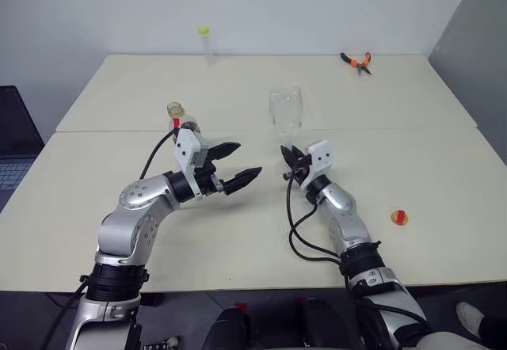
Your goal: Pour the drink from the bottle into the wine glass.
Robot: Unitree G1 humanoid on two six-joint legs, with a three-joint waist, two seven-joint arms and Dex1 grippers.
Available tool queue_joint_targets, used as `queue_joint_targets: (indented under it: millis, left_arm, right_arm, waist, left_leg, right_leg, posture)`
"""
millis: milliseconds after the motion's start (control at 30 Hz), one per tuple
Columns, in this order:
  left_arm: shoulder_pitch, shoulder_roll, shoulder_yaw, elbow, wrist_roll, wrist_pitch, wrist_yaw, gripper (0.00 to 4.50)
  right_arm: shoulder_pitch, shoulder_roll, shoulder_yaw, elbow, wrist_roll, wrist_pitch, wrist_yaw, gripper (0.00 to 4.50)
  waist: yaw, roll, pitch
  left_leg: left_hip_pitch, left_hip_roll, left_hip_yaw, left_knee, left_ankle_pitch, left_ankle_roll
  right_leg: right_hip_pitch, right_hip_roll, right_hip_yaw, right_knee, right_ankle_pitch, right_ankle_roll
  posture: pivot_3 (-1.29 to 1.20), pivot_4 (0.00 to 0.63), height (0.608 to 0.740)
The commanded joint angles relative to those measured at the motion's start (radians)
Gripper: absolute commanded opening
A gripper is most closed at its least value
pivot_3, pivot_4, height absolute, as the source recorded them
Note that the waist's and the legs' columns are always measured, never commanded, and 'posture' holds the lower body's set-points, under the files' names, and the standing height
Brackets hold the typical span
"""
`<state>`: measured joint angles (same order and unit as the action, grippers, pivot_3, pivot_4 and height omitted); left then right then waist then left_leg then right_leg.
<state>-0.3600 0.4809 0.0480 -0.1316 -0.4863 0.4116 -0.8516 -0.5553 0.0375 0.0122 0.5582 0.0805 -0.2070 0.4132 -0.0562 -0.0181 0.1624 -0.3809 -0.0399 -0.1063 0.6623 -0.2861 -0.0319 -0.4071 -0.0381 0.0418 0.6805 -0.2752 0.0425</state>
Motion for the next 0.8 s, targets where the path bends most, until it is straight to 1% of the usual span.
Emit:
queue_joint_targets:
  millis: [33, 267, 567, 700, 800]
  left_arm:
    - [-0.011, 0.006, 0.008, -0.032, -0.007, -0.014, -0.003, 4.5]
    - [-0.012, 0.0, -0.002, -0.023, 0.001, -0.026, -0.007, 4.5]
    - [-0.016, -0.003, 0.0, -0.018, 0.004, -0.028, -0.007, 4.5]
    - [-0.018, -0.006, 0.006, -0.012, 0.012, -0.038, 0.004, 4.5]
    - [-0.016, -0.005, 0.007, -0.014, 0.012, -0.037, 0.005, 4.5]
  right_arm:
    - [0.01, -0.005, 0.007, -0.056, 0.016, -0.009, 0.01, 0.15]
    - [0.06, -0.024, 0.028, -0.116, 0.022, 0.017, 0.017, 0.15]
    - [0.075, -0.028, 0.038, -0.145, 0.035, 0.054, 0.015, 0.15]
    - [0.051, -0.077, 0.081, -0.163, -0.052, 0.051, -0.01, 0.15]
    - [0.036, -0.123, 0.097, -0.193, -0.078, 0.084, 0.001, 0.15]
  waist:
    - [0.0, 0.0, 0.0]
    - [0.0, 0.0, 0.0]
    - [0.0, 0.0, 0.0]
    - [0.0, 0.0, 0.0]
    - [0.001, 0.0, 0.0]
  left_leg:
    - [0.0, 0.0, 0.0, 0.0, 0.0, 0.0]
    - [0.0, 0.0, 0.0, 0.0, 0.0, 0.0]
    - [0.0, 0.0, 0.0, 0.0, 0.0, 0.0]
    - [0.0, 0.0, 0.0, 0.0, 0.0, 0.0]
    - [0.0, 0.0, 0.0, 0.0, 0.0, 0.0]
  right_leg:
    - [0.0, 0.0, 0.0, 0.0, 0.0, 0.0]
    - [0.0, 0.0, 0.0, 0.0, 0.0, 0.0]
    - [0.0, 0.0, 0.0, 0.0, 0.0, 0.0]
    - [0.0, 0.0, 0.0, 0.0, 0.0, 0.0]
    - [0.0, 0.0, 0.0, 0.0, 0.0, 0.0]
  posture:
    - [0.0, 0.15, 0.74]
    - [0.0, 0.15, 0.74]
    - [0.0, 0.15, 0.74]
    - [0.0, 0.15, 0.74]
    - [0.0, 0.15, 0.74]
